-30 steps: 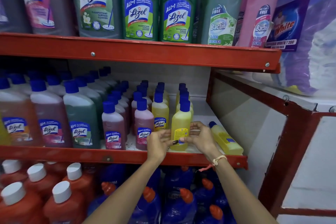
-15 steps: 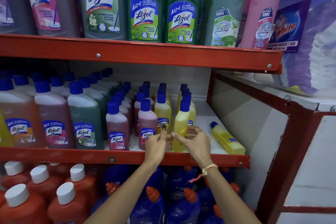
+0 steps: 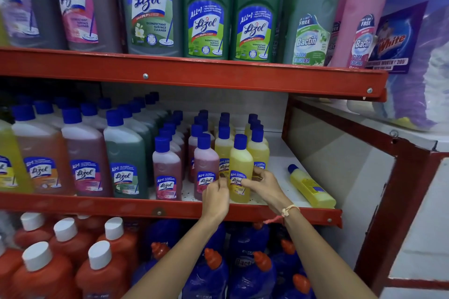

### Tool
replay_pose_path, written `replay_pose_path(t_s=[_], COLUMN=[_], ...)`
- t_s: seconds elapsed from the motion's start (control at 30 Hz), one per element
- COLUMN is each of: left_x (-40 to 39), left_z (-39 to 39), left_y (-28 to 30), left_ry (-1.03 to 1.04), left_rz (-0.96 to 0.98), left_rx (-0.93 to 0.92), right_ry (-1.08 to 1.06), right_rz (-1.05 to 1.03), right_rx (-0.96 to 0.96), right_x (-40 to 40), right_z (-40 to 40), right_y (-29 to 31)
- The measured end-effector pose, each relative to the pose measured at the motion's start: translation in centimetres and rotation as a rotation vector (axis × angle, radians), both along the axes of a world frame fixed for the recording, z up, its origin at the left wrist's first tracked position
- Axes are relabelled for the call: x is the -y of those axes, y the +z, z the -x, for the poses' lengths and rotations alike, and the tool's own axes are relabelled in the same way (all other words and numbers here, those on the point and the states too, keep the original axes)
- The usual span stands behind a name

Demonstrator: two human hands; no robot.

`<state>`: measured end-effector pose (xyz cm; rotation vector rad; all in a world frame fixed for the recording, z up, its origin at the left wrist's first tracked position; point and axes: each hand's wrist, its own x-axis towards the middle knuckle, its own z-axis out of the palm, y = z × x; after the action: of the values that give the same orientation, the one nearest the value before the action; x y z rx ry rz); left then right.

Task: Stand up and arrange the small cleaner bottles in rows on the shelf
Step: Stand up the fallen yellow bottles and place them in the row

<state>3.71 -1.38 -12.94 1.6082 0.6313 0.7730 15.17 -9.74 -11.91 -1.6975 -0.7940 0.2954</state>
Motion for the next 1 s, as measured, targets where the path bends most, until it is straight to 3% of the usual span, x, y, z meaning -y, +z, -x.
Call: replay_pose_path(t_s=[0.47, 0.6, 0.7, 0.83, 0.93, 1.0], left_x=[0.3, 2.0, 3.3, 4.9, 6.2, 7.1], left_z=[1.2, 0.9, -0.9, -5.0, -7.8, -9.6], left_y=[-0.4, -0.4, 0.1, 0.8, 1.2, 1.3], left_ry=[0.066, 0.052, -0.042, -0.162, -0.233, -0.274], left_rz=[-0.173, -0.195, -0.211, -0.202, -0.13, -0.032], left_rx=[-0.06, -0.024, -0.042, -0.107, -0.19, -0.221], right_ry=[0.061, -0.068, -0.302, -0.656, -0.603, -0.481], right_rz=[-0.053, -0.055, -0.008, 0.215, 0.612, 0.758], right_rx=[-0.02, 0.033, 0.165, 0.323, 0.295, 0.252], right_x=[1.1, 2.9, 4.8, 7.5, 9.1, 10.0], right_z=[-0.4, -1.1, -2.4, -6.1, -9.1, -10.0], right_y=[-0.2, 0.1, 0.8, 2.2, 2.9, 3.3])
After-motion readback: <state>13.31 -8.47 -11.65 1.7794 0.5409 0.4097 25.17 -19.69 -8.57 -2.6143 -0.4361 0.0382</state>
